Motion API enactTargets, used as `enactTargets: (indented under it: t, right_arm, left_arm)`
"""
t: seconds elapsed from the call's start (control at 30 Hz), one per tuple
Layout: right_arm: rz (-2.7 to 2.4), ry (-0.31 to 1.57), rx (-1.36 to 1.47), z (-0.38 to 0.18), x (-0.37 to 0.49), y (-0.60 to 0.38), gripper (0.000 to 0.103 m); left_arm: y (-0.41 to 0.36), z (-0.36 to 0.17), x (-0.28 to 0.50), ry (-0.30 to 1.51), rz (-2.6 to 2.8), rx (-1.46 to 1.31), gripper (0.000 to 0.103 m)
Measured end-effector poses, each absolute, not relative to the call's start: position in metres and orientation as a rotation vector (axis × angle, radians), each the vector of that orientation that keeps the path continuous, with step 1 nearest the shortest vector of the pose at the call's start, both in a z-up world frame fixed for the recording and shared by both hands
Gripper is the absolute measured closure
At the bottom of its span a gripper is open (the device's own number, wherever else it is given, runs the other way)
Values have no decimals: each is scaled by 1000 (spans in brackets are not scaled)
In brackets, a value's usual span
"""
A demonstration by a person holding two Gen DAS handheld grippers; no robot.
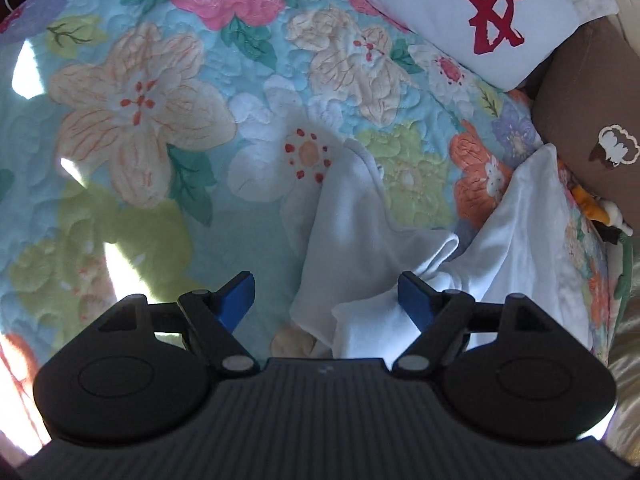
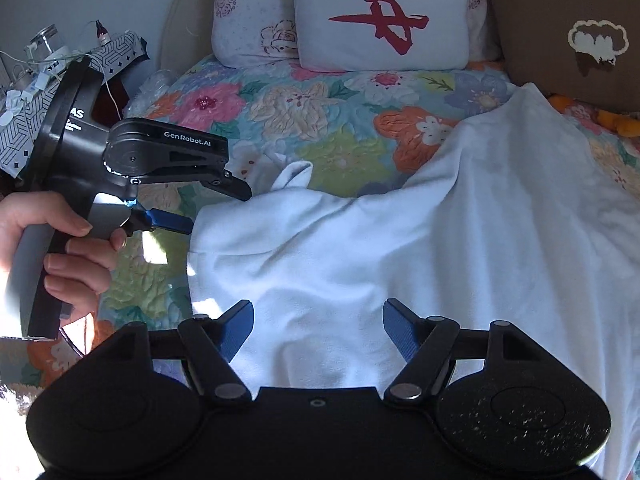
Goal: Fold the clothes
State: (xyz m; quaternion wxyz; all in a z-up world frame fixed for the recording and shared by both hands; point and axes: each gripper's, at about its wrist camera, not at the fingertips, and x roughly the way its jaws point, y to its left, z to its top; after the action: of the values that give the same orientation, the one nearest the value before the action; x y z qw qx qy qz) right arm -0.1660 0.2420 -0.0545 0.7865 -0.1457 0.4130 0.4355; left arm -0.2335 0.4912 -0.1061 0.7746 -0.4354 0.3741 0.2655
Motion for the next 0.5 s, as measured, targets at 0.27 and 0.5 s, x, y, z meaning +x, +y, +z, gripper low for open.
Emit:
enactTargets:
  t: [0.27,0.5]
  right_arm:
    - [935,919,-165,-71,-125,256,27]
    - [887,1013,-80,-105,-97,261,27]
  left_arm:
    - [501,-137,-215,752,477,-978,67]
    - [492,-113,-212,688,549,-807,85]
